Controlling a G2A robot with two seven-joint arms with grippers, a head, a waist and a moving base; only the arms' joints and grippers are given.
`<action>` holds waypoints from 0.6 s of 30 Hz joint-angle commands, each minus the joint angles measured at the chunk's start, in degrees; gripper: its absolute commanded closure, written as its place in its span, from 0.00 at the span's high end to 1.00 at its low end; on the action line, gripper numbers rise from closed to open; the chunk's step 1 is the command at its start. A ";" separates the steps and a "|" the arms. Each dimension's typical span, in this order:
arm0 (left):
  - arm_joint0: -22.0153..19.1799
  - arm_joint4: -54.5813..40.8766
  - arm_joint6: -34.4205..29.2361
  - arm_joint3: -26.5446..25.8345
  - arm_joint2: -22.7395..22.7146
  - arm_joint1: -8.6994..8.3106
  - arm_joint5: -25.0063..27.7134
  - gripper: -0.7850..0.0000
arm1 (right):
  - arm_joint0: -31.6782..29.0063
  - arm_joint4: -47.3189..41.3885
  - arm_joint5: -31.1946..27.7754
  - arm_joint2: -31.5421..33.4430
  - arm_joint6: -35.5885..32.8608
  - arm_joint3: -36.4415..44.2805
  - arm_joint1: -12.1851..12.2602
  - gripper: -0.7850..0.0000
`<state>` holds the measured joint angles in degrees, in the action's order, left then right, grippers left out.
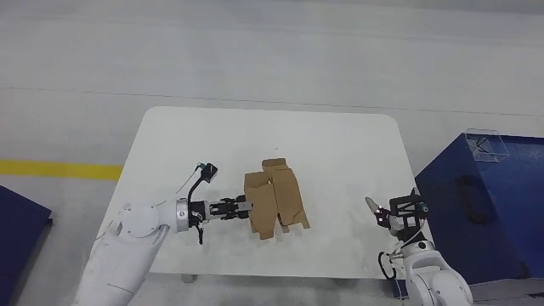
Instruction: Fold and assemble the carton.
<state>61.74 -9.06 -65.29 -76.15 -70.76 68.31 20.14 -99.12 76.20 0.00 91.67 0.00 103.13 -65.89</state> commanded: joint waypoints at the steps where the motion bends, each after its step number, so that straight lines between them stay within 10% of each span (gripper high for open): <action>1: 2.85 -0.32 -0.88 -5.67 -2.47 -0.73 -1.11 0.00 | 0.00 0.00 0.00 0.00 0.00 0.00 0.00 1.00; 7: 7.70 -3.78 -5.48 -14.44 -6.83 -2.17 -2.31 0.00 | 0.00 0.00 0.00 0.00 0.00 0.00 0.00 1.00; 18: 8.06 -2.92 -4.49 -14.78 -7.44 -2.33 -3.05 0.00 | 0.00 0.00 0.00 0.00 0.00 0.00 0.00 1.00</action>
<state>69.80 -11.98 -69.78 -90.92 -78.20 65.98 17.10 -99.12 76.20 0.00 91.67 0.00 103.13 -65.89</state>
